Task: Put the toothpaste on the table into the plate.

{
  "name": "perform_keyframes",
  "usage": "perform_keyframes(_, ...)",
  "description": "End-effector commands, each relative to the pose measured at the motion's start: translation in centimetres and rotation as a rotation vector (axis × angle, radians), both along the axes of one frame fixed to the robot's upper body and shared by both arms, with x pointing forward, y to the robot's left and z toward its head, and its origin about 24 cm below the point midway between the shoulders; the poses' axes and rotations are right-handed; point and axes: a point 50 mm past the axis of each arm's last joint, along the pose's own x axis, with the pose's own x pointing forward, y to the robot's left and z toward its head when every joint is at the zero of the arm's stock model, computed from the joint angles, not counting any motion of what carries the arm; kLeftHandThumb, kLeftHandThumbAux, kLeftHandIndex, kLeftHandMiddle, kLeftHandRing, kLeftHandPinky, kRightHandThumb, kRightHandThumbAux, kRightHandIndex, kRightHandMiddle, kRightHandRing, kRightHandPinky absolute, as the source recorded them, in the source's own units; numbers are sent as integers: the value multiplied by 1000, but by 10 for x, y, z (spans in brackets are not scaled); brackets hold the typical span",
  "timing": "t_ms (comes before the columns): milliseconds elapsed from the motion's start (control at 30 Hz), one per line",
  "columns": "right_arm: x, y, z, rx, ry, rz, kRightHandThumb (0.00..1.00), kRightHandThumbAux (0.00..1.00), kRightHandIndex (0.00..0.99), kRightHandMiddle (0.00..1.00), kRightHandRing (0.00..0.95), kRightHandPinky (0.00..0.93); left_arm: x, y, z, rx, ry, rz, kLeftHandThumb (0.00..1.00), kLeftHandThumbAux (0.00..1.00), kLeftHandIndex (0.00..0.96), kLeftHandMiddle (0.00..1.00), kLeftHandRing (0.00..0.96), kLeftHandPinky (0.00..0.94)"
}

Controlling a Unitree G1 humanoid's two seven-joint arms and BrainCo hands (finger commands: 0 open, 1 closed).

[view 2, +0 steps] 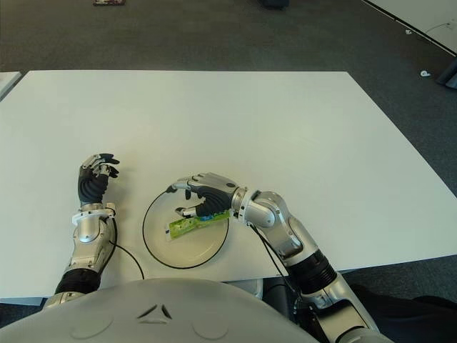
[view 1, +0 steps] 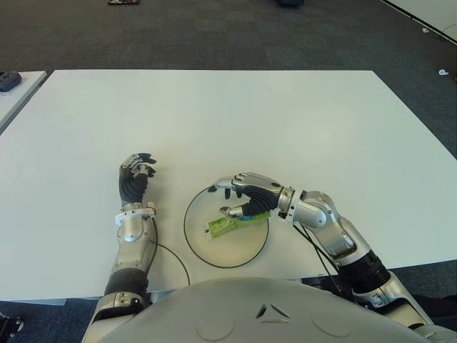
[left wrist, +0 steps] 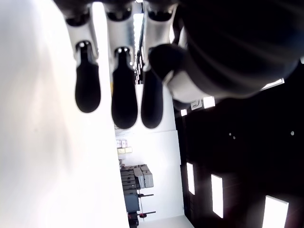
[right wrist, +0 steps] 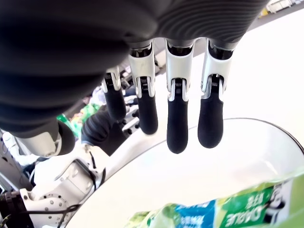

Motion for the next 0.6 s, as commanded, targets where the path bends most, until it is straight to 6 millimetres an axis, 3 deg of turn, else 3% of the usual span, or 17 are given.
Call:
perform_keyframes(33,2,0,3,39,-42,-8,481,268,2,6,6,7,-6,-2,-8,8,36,-9,833,680,403,496,609,587)
perform_keyframes(267,3,0,5,128,-24,-59,465,171,0,0,0,0,-7,-1,-8,-4,42,-10,832,680,401,496,609,579)
perform_keyframes(600,5,-4,9,228,-3,-72,469,123,0,0,0,0,-7,-1,-8,8,43,-6,833,680,403,494,610,583)
